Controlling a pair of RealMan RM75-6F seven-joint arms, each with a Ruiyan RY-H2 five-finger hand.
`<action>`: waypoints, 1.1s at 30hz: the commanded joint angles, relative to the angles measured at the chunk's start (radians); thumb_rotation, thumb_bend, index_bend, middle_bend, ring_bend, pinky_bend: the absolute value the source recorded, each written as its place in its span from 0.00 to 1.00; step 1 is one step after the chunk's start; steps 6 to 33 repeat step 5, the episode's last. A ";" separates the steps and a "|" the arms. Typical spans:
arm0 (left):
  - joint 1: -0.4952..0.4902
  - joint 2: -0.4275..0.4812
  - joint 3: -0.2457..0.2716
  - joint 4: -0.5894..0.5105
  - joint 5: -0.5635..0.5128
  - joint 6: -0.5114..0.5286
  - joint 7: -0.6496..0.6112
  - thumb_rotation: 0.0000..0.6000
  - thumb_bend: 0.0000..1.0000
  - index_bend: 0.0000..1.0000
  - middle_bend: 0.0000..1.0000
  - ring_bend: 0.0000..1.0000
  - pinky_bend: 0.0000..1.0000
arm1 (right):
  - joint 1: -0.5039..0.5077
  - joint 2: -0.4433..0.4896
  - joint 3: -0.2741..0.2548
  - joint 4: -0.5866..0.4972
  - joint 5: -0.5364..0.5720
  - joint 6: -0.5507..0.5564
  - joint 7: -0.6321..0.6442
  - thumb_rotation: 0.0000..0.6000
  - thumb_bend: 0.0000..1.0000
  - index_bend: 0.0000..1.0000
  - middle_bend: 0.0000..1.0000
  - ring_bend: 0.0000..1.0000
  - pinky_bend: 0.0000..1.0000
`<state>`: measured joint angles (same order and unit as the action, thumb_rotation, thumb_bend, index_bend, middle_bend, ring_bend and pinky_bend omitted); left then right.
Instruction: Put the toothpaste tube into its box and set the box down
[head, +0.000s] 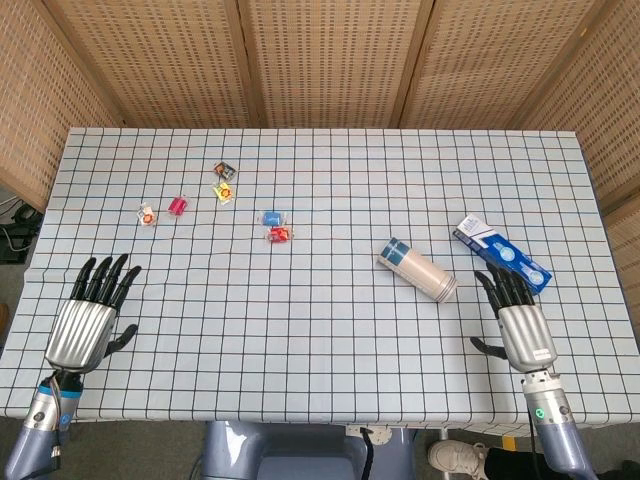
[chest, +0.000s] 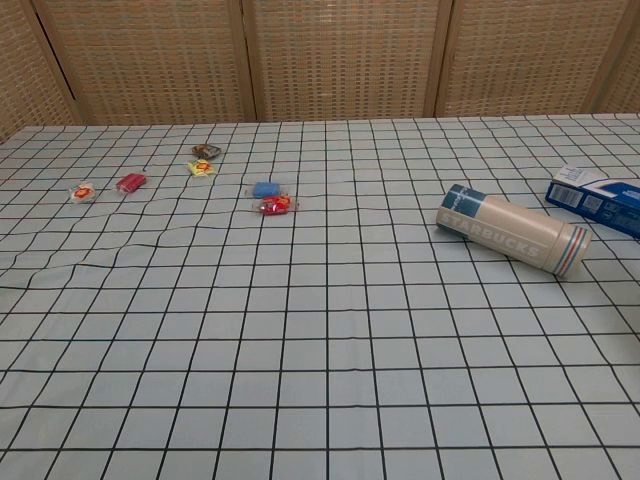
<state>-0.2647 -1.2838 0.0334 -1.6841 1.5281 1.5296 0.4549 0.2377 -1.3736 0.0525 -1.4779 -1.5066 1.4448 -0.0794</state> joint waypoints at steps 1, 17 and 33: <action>0.037 -0.021 0.023 0.028 0.022 0.033 -0.027 1.00 0.23 0.08 0.00 0.00 0.00 | -0.045 -0.004 -0.048 0.000 -0.065 0.062 -0.064 1.00 0.16 0.06 0.00 0.00 0.00; 0.070 -0.039 0.036 0.074 0.060 0.072 -0.052 1.00 0.23 0.08 0.00 0.00 0.00 | -0.073 -0.006 -0.069 0.013 -0.096 0.099 -0.060 1.00 0.16 0.06 0.00 0.00 0.00; 0.070 -0.039 0.036 0.074 0.060 0.072 -0.052 1.00 0.23 0.08 0.00 0.00 0.00 | -0.073 -0.006 -0.069 0.013 -0.096 0.099 -0.060 1.00 0.16 0.06 0.00 0.00 0.00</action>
